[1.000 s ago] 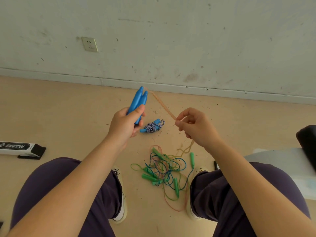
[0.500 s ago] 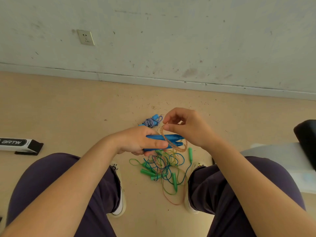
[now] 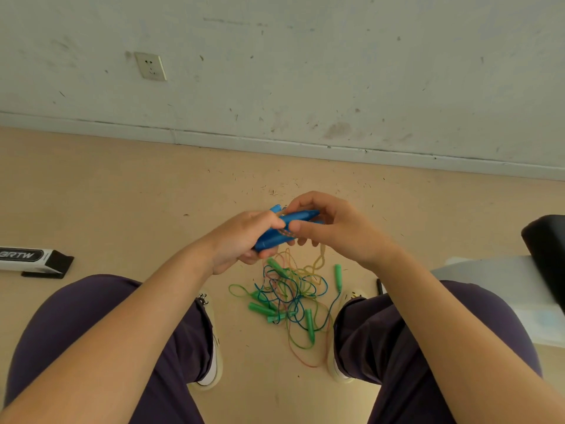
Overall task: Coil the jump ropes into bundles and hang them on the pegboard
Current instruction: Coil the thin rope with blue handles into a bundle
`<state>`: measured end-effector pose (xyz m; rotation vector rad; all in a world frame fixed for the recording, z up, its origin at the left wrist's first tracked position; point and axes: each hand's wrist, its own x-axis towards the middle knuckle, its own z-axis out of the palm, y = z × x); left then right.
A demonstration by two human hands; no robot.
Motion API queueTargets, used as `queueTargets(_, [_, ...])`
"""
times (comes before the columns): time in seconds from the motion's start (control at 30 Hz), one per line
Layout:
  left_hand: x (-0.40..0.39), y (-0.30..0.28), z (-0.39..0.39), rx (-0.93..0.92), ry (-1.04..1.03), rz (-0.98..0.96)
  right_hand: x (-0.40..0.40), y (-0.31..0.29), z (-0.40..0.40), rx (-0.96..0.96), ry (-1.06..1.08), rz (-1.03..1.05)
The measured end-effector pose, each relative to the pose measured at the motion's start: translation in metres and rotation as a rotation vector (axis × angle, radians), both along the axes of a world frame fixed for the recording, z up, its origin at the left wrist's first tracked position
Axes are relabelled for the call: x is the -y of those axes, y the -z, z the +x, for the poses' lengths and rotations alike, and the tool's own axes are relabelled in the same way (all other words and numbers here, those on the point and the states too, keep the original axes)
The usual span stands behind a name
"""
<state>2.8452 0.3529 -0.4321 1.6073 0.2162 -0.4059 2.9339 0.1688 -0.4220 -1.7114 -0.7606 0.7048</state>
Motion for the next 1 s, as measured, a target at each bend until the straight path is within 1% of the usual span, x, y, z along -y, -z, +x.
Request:
queueTargets(0.1, [0.002, -0.001, -0.002, 0.013, -0.015, 0.018, -0.002, 0.001, -0.001, -0.038, -0.025, 0.005])
queueTargets(0.23, [0.005, 0.0, -0.003, 0.032, -0.039, 0.017, -0.001, 0.001, 0.0, -0.021, -0.022, -0.016])
queueTargets(0.43, [0.003, 0.001, -0.003, -0.009, -0.06, -0.05, -0.003, 0.001, -0.001, -0.088, -0.009, 0.044])
queueTargets(0.6, [-0.007, 0.0, -0.002, -0.019, -0.036, -0.178, -0.002, 0.001, 0.003, -0.063, 0.06, 0.077])
queueTargets(0.8, [-0.002, 0.0, 0.002, 0.013, -0.117, -0.102, -0.004, 0.007, 0.001, -0.016, 0.13, 0.075])
queueTargets(0.9, [0.001, 0.0, 0.002, 0.016, -0.126, -0.076, -0.006, 0.008, 0.0, -0.028, 0.112, 0.044])
queueTargets(1.0, [0.002, 0.001, 0.001, 0.015, -0.18, -0.073, -0.006, 0.007, 0.0, -0.056, 0.082, 0.027])
